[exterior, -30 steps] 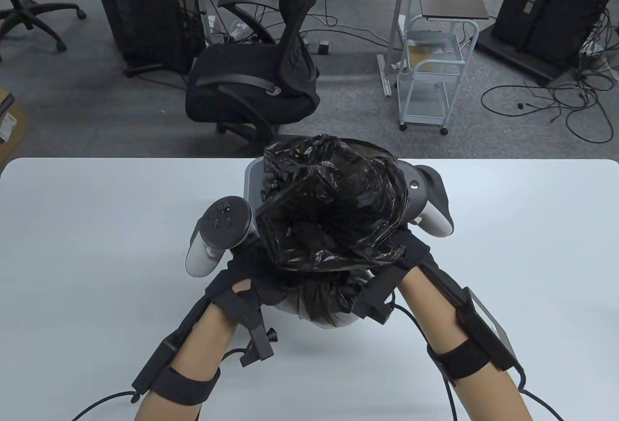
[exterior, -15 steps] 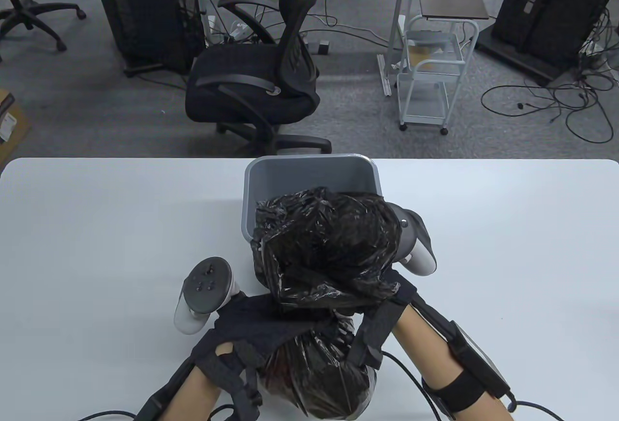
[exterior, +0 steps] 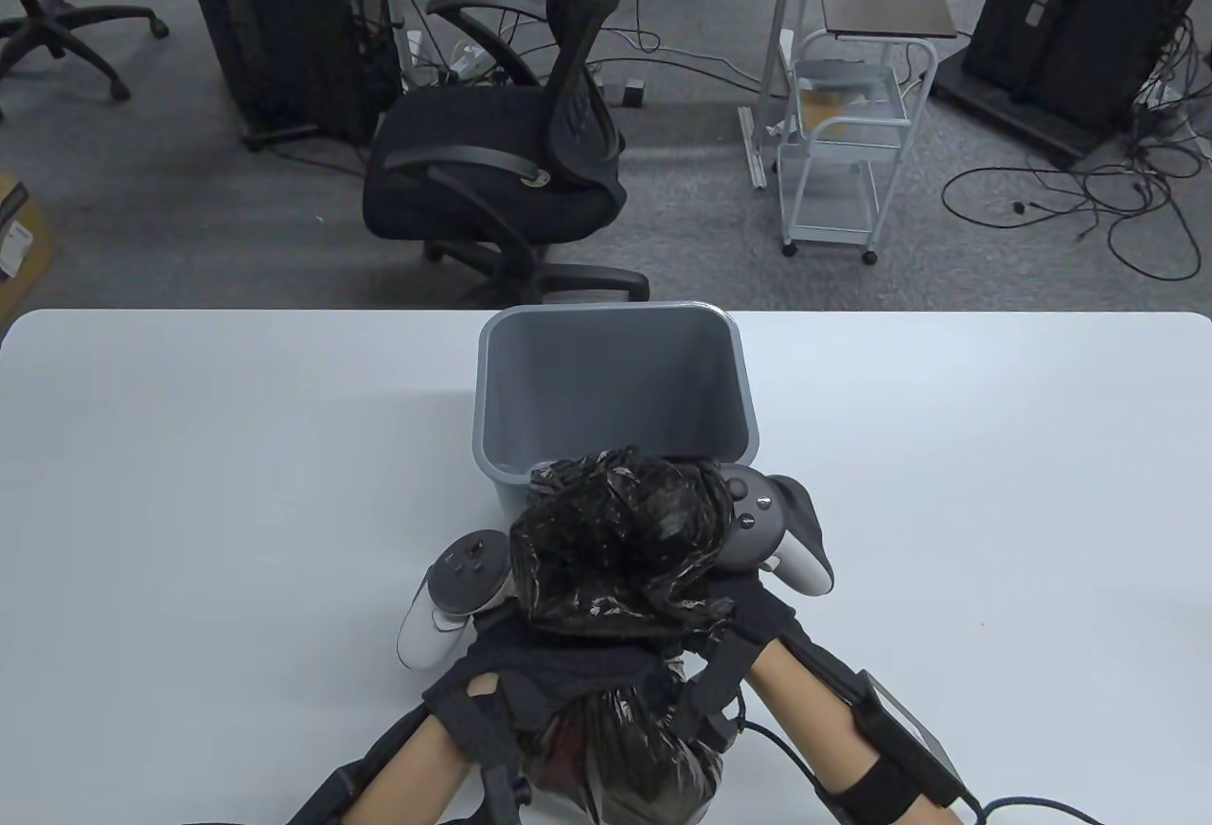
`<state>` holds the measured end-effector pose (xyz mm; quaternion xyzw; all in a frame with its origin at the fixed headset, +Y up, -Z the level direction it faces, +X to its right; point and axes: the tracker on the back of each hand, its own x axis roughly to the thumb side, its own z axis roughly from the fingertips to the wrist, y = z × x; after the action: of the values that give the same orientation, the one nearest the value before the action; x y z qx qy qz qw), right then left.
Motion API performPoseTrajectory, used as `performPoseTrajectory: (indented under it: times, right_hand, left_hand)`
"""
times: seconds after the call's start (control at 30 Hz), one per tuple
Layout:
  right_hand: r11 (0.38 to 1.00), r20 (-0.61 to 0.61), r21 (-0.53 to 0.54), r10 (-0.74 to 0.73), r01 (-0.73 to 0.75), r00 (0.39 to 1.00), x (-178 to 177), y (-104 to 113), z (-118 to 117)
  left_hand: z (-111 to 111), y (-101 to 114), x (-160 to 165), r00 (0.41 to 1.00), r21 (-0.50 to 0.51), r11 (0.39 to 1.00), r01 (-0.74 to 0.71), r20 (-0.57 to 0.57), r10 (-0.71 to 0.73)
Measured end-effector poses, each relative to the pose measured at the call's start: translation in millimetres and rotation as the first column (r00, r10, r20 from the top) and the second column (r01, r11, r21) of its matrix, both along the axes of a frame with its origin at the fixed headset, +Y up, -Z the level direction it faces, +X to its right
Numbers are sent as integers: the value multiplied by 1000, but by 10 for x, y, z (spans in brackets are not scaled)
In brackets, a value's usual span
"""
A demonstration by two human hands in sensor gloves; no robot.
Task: Twist garbage bag top to tighten it
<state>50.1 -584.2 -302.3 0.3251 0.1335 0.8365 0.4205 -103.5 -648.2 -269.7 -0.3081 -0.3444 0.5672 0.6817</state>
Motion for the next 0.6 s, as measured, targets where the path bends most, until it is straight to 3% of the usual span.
performPoseTrajectory:
  times: [0.1, 0.37, 0.6]
  right_hand:
    - [999, -30, -44, -8, 7, 1000, 2, -69, -9]
    - [929, -118, -298, -264, 219, 957, 360, -416, 115]
    - [940, -44, -256, -245, 226, 968, 695, -614, 226]
  left_hand:
    - [2, -4, -10, 1000, 0, 1000, 7, -1, -7]
    - [-11, 109, -188, 998, -4, 998, -56, -27, 56]
    - [-55, 146, -328, 991, 5, 998, -64, -116, 64]
